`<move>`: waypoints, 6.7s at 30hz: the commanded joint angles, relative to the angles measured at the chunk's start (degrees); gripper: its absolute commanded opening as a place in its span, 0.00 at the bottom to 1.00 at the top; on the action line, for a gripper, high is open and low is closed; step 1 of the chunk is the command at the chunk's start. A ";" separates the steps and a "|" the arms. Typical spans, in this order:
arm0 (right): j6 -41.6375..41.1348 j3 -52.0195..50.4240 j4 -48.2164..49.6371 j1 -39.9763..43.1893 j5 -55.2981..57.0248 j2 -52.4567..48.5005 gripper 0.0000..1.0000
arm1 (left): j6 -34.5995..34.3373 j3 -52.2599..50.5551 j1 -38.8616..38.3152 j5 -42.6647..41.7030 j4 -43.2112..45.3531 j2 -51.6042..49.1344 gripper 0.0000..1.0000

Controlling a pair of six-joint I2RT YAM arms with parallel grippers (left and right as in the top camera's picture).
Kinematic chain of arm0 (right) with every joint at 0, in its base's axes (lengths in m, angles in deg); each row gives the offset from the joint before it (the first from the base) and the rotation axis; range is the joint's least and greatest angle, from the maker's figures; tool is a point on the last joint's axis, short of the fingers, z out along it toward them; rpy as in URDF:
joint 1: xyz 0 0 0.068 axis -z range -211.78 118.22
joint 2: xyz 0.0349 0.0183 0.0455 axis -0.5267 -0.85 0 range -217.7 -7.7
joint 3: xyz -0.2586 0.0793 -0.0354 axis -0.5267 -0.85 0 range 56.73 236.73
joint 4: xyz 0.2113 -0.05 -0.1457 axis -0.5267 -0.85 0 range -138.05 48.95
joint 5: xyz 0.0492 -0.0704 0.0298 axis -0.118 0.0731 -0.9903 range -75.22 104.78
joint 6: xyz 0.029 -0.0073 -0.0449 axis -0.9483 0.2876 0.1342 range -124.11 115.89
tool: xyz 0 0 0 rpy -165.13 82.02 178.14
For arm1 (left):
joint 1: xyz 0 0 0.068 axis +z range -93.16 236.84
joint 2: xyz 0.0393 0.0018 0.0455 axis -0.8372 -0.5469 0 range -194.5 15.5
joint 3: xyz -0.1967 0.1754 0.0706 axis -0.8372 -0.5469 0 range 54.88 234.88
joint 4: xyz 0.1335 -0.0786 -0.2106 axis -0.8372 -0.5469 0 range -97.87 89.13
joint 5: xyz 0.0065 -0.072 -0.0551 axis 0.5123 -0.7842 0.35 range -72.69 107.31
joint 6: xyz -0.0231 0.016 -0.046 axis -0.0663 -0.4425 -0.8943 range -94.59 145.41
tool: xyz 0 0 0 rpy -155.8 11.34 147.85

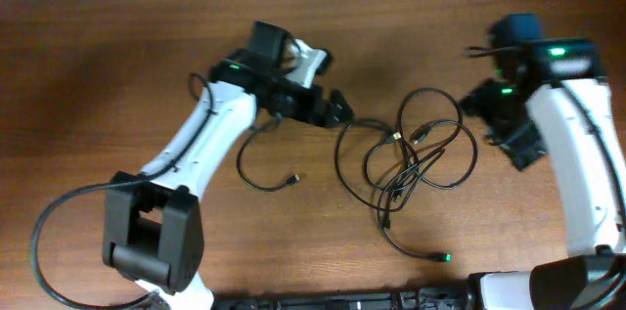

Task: Untangle cables

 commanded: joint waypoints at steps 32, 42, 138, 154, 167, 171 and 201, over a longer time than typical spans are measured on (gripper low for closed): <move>10.54 -27.91 53.46 -14.05 -23.69 -16.00 0.75 | -11.58 0.50 -3.50 36.02 -3.17 -0.09 0.00; 17.20 -18.78 46.47 -9.75 -34.64 -17.77 0.63 | -11.58 0.50 -3.50 36.02 -3.37 -0.09 0.00; 36.35 -41.27 68.00 -25.51 -31.32 7.87 0.99 | -12.48 0.50 1.42 44.96 -6.82 -3.26 0.43; 41.07 -39.36 76.32 -27.50 -11.63 2.78 0.99 | -11.58 6.93 2.34 46.18 -6.78 24.11 0.00; 61.59 -39.32 93.20 -27.50 -28.35 -1.29 0.86 | -22.88 -7.17 2.29 43.39 -15.30 11.91 0.00; 60.43 -33.55 94.16 -27.50 -38.23 -9.68 0.76 | -24.90 -7.76 2.45 42.23 -12.28 11.85 0.00; 69.02 -16.96 86.55 -32.22 -23.61 -34.58 0.04 | -24.87 -7.76 7.65 38.18 -10.99 11.85 0.00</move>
